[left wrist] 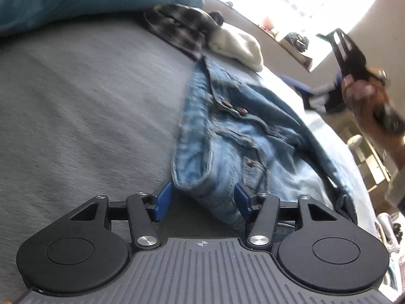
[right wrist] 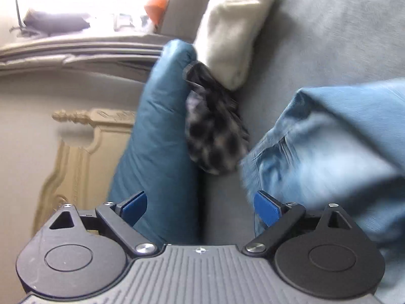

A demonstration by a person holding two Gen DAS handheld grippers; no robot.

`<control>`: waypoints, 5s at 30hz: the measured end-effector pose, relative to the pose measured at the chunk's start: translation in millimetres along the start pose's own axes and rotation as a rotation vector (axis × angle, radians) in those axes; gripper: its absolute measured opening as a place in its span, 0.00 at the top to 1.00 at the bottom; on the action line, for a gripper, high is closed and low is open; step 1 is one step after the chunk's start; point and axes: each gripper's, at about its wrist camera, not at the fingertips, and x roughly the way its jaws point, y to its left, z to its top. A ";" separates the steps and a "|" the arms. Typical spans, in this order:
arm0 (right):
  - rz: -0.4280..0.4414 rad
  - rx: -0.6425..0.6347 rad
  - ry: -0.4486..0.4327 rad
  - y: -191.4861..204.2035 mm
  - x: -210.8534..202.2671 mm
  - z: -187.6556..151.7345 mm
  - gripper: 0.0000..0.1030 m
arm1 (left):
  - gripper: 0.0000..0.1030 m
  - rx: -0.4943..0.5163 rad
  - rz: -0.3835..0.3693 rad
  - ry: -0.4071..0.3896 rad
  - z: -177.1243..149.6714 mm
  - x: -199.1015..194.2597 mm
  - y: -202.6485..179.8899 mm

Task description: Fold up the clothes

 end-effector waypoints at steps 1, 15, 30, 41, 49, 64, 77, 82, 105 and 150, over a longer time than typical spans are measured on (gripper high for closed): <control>-0.008 -0.008 0.010 -3.2 -3.9 -1.5 0.10 | 0.48 -0.001 0.005 -0.014 3.1 -3.3 2.3; -0.434 -0.841 0.142 33.9 8.7 -71.6 0.42 | 0.54 0.235 -0.018 0.097 38.5 53.4 -27.3; -0.465 -1.068 0.135 45.1 44.9 -85.1 0.42 | 0.52 0.053 -0.334 0.234 55.9 74.1 1.7; -0.534 -1.503 0.220 52.4 114.2 -107.3 0.52 | 0.59 -0.130 -0.354 0.259 62.6 109.4 15.0; -0.590 -1.567 0.367 40.1 161.4 -102.7 0.62 | 0.95 -0.087 -0.301 0.261 57.3 106.7 11.5; -0.462 -1.389 0.231 59.7 149.5 -103.8 0.80 | 0.99 -0.259 -0.398 0.169 67.7 69.1 45.3; -0.472 -1.326 0.254 43.5 176.6 -108.9 0.81 | 0.98 -0.200 -0.308 0.236 60.2 83.5 52.0; -0.479 -1.290 0.235 38.8 178.7 -107.1 0.73 | 0.95 -0.128 -0.266 0.230 61.8 84.2 43.2; -0.499 -0.682 -0.196 -19.5 -150.2 -88.9 0.52 | 0.79 -0.072 -0.115 0.019 70.2 23.3 13.5; -0.588 -0.592 -0.364 -55.0 -224.9 -153.2 0.83 | 0.79 0.190 0.043 0.062 48.5 115.8 -48.4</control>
